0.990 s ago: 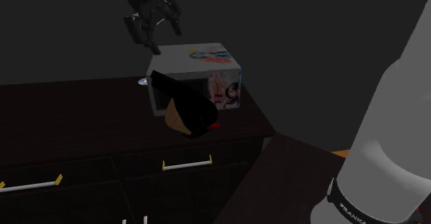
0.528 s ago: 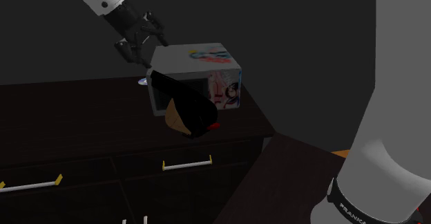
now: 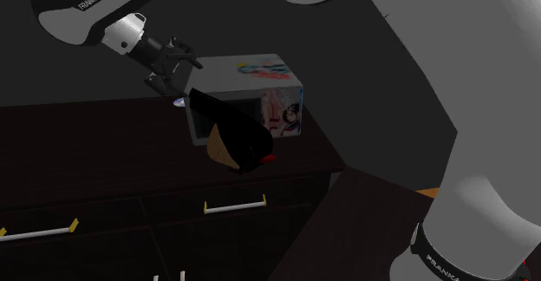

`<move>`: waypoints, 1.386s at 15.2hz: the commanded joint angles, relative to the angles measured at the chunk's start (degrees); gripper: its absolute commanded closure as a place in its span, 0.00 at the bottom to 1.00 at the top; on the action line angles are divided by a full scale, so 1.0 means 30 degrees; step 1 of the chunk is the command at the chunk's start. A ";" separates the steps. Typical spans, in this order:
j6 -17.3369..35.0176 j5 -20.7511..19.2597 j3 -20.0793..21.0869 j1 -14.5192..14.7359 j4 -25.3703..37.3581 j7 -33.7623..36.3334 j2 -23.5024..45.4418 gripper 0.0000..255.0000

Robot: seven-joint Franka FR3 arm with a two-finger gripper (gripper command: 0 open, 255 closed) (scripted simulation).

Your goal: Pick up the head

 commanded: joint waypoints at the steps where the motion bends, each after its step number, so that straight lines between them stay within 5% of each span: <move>1: -0.0223 -0.0260 -0.0227 0.0192 0.1075 -0.0044 0.1099 0.00; 9: 0.0803 -0.0217 -0.0187 0.0056 0.0317 0.0674 0.1594 0.00; 10: 0.0828 -0.0217 -0.0187 0.0049 0.0286 0.0690 0.1592 1.00; 21: 0.0505 -0.0222 -0.0195 0.0091 0.0504 0.0468 0.1418 1.00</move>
